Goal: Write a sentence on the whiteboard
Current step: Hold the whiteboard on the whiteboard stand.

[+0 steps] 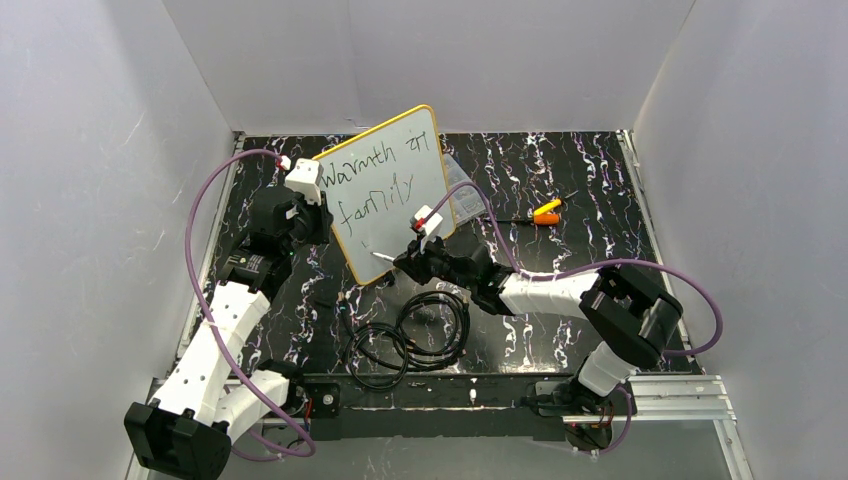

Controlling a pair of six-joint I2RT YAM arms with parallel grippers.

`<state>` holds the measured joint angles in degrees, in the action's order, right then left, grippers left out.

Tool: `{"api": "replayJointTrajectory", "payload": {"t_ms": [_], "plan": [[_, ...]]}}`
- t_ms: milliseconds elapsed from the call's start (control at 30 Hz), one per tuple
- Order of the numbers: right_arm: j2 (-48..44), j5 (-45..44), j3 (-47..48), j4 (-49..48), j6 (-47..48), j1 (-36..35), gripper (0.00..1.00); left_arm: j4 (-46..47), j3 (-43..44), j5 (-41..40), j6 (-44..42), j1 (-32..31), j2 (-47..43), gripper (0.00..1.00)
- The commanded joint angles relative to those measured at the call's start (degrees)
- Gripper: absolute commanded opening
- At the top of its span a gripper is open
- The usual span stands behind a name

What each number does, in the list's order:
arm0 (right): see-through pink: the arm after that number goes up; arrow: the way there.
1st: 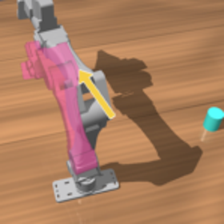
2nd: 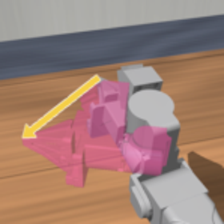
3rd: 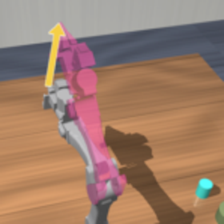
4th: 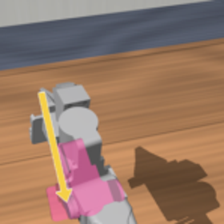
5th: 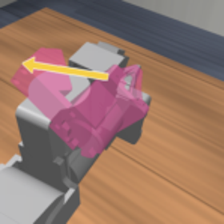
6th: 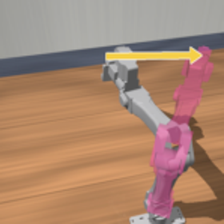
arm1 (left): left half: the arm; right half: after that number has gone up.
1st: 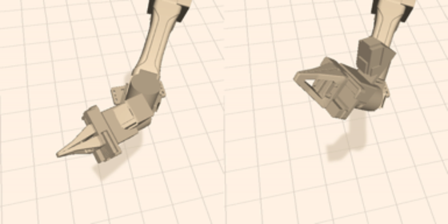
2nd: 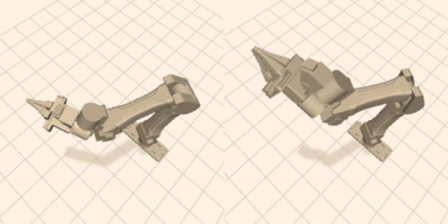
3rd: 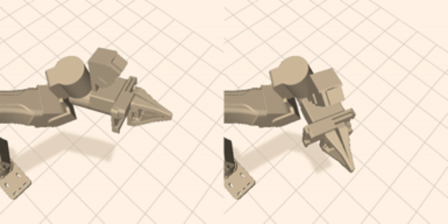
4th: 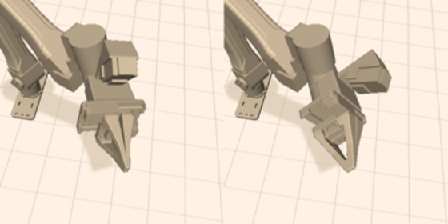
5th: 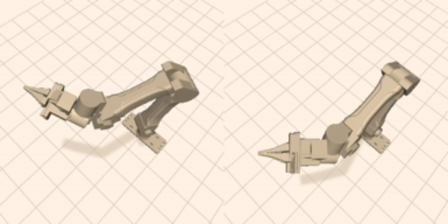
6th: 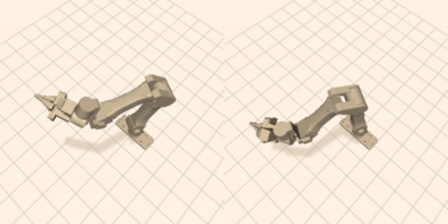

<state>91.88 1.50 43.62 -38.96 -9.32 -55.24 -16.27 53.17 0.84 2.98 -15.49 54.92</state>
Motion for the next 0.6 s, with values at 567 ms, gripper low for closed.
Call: {"api": "replayJointTrajectory", "payload": {"t_ms": [567], "plan": [[-4.97, 2.31, 2.61, -3.54, 0.07, 0.05, 0.01, 0.95, -0.43, 0.48, -0.51, 0.15, -1.12, 0.16]]}}
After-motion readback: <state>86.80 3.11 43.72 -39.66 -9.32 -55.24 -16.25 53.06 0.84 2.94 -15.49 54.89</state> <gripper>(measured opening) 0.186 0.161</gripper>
